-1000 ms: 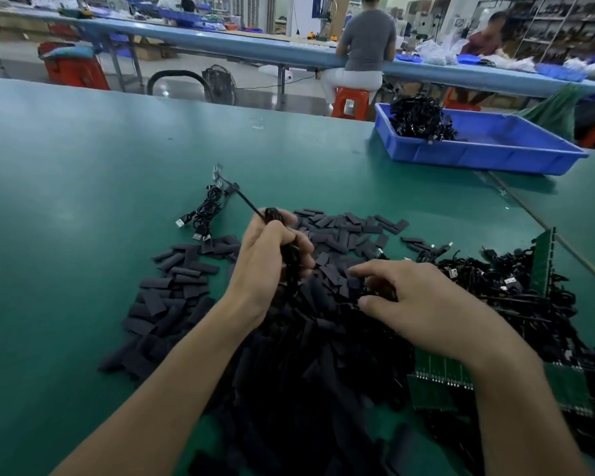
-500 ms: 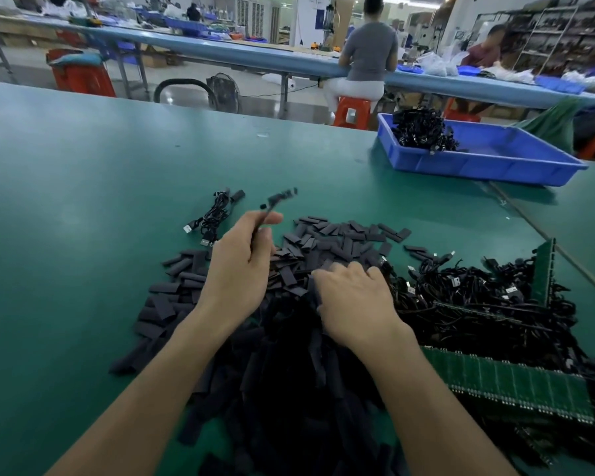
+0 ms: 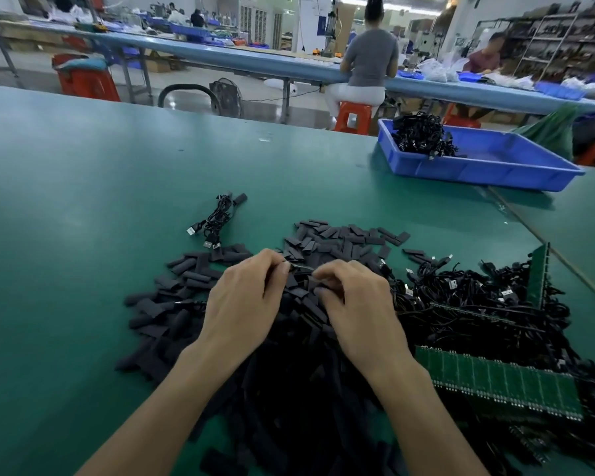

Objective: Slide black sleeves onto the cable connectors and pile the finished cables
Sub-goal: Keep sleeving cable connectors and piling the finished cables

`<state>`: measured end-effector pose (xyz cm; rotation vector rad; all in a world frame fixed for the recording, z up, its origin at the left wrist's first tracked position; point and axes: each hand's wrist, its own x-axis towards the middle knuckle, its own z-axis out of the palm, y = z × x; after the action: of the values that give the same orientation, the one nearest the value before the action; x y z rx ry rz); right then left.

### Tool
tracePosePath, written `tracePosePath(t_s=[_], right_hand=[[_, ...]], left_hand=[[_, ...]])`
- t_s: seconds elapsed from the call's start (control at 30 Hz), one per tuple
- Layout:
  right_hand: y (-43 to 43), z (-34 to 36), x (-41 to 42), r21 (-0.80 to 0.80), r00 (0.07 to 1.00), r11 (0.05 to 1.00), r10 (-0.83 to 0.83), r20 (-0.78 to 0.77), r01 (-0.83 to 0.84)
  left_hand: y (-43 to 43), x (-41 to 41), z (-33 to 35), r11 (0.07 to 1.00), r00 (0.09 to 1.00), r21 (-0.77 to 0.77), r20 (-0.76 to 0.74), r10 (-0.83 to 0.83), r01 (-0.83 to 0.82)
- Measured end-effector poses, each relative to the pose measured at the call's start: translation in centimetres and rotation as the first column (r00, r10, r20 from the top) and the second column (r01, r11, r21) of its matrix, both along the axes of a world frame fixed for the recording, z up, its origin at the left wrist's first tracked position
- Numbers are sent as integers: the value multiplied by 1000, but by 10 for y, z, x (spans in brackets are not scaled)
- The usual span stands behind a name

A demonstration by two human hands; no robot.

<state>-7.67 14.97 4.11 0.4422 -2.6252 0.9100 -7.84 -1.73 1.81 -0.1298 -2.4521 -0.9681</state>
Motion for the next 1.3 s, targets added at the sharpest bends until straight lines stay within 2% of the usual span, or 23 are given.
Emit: tracePosePath(t_s=[0.07,0.17,0.4,0.63,0.8,1.0,1.3], right_hand=[[-4,-6,6,-149,999,988,43,-4,-43],[-10,-20,14,-284,995,957,77,68,-55],[-7,-47,21,-491,982,869,31,185,65],[-2,-50,21,-626,972,773,58,229,102],[-2,-52,22,-671,968,730,53,244,129],[-2,-53,20,-696,962,703,64,265,146],[-1,-54,19,-659,968,743,62,244,118]], left_hand=[[0,1,-8,996,1000,89,6,-12,12],[0,3,-16,986,999,160,-4,-36,36],[-7,2,-38,975,980,95,4,-200,199],[-4,8,-39,990,989,64,76,-131,126],[-3,12,-37,985,971,144,204,-126,98],[-4,13,-36,965,950,232,254,-182,123],[-1,14,-31,972,942,190,276,-190,141]])
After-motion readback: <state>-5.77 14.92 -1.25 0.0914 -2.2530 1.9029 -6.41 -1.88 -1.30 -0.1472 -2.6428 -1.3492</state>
